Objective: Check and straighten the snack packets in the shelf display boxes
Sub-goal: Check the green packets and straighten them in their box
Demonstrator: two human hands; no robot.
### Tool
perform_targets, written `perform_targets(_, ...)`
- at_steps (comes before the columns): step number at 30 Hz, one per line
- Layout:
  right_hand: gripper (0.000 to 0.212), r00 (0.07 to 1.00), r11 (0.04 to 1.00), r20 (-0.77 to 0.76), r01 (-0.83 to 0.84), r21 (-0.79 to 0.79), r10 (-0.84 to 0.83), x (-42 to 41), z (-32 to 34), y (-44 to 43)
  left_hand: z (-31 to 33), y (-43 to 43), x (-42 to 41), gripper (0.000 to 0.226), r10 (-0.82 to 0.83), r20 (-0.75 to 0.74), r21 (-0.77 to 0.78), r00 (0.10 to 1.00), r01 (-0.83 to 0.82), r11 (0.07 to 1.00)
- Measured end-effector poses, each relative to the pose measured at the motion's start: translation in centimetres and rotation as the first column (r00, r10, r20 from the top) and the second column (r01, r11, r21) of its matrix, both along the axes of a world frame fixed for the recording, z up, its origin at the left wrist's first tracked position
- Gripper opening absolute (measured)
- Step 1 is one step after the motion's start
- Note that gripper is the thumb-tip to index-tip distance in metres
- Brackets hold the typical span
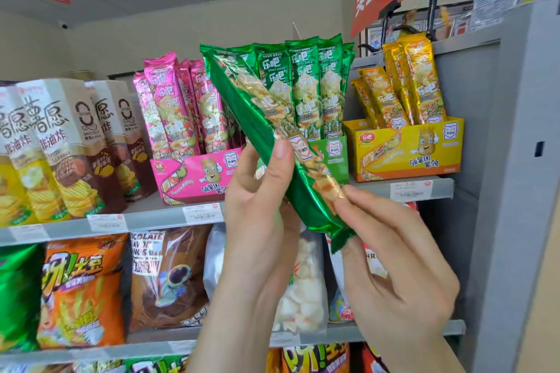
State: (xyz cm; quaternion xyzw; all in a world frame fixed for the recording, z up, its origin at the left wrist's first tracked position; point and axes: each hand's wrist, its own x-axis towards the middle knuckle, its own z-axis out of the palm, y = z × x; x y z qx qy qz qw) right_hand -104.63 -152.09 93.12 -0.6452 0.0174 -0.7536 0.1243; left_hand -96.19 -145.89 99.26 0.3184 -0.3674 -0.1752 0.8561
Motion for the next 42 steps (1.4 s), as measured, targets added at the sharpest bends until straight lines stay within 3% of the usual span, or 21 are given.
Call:
perform_targets(4,0.028,0.997,1.000,-0.073,0.027,-0.003,-0.028,0.0,0.5,0.1,0.1,0.2,-0.4,0.042,-0.020,-0.046,-0.030,0.999,0.018,0.999)
perform_targets(7,0.073,0.911,0.954,-0.336,-0.157,0.255,0.240,0.3,2.4,-0.5,0.1,0.2,-0.3,0.073,-0.035,-0.146,0.055,0.989,0.044,0.998)
perform_targets(10,0.043,0.931,0.982,-0.313,-0.185,0.042,0.189,-0.3,0.9,0.5,0.2,0.4,0.4,0.079,0.070,-0.218,0.194,0.973,-0.027,0.981)
perform_targets(11,0.044,0.902,0.961,-0.335,-0.273,0.046,0.272,-0.8,0.6,0.4,0.0,0.5,0.8,0.077,0.102,-0.206,0.215,0.973,-0.057,0.975)
perform_targets(13,0.041,0.803,0.871,-0.337,-0.451,0.197,0.492,-1.4,1.1,-0.2,-0.5,0.8,1.4,0.075,0.113,-0.151,0.246,0.982,-0.074,0.966)
perform_targets(15,0.034,0.724,0.739,-0.215,-0.556,0.380,0.655,-1.5,2.2,-0.7,-1.1,1.1,1.6,0.069,0.114,-0.040,0.305,0.993,-0.097,0.947)
perform_targets(17,0.042,0.634,0.589,-0.110,-0.621,0.518,0.765,-1.5,4.0,-1.1,-2.0,1.2,1.2,0.067,0.061,0.088,0.374,0.994,-0.090,0.923)
perform_targets(19,0.040,0.536,0.451,-0.020,-0.691,0.565,0.844,-1.3,5.3,-1.6,-2.8,1.3,0.6,0.073,0.011,0.163,0.423,0.987,-0.080,0.903)
perform_targets(20,0.037,0.522,0.430,0.007,-0.711,0.556,0.853,-1.2,6.1,-1.8,-3.3,1.3,0.5,0.070,-0.017,0.185,0.426,0.983,-0.064,0.902)
perform_targets(22,0.042,0.574,0.473,0.035,-0.707,0.527,0.818,-1.1,7.3,-2.2,-4.0,1.2,0.5,0.054,-0.041,0.241,0.432,0.970,-0.069,0.899)
perform_targets(25,0.063,0.641,0.547,0.053,-0.692,0.472,0.766,-1.0,8.4,-3.2,-4.5,1.3,0.2,0.054,-0.124,0.427,0.429,0.896,-0.080,0.900)
perform_targets(27,0.079,0.663,0.598,-0.013,-0.666,0.446,0.748,-1.3,9.0,-4.1,-4.6,1.2,-0.2,0.049,-0.133,0.454,0.397,0.881,-0.067,0.915)
perform_targets(29,0.082,0.657,0.613,-0.070,-0.653,0.444,0.751,-1.7,9.6,-4.7,-4.9,1.2,-0.5,0.053,-0.081,0.438,0.365,0.895,-0.095,0.926)
perform_targets(33,0.034,0.760,0.734,-0.156,-0.518,0.440,0.630,-2.0,10.7,-5.7,-5.4,1.3,-0.9,0.043,0.019,0.476,0.337,0.879,-0.203,0.919)
perform_targets(35,0.019,0.794,0.774,-0.178,-0.472,0.422,0.581,-2.0,11.1,-6.1,-5.3,1.1,-1.3,0.039,0.023,0.449,0.306,0.893,-0.178,0.935)
perform_targets(38,0.011,0.817,0.795,-0.169,-0.452,0.405,0.551,-1.9,11.3,-6.4,-5.3,0.5,-1.7,0.043,0.122,0.470,0.221,0.874,-0.250,0.943)
perform_targets(42,0.007,0.846,0.820,-0.155,-0.424,0.385,0.511,-1.5,11.5,-6.8,-5.2,0.2,-2.0,0.028,0.227,0.422,0.249,0.878,-0.353,0.902)
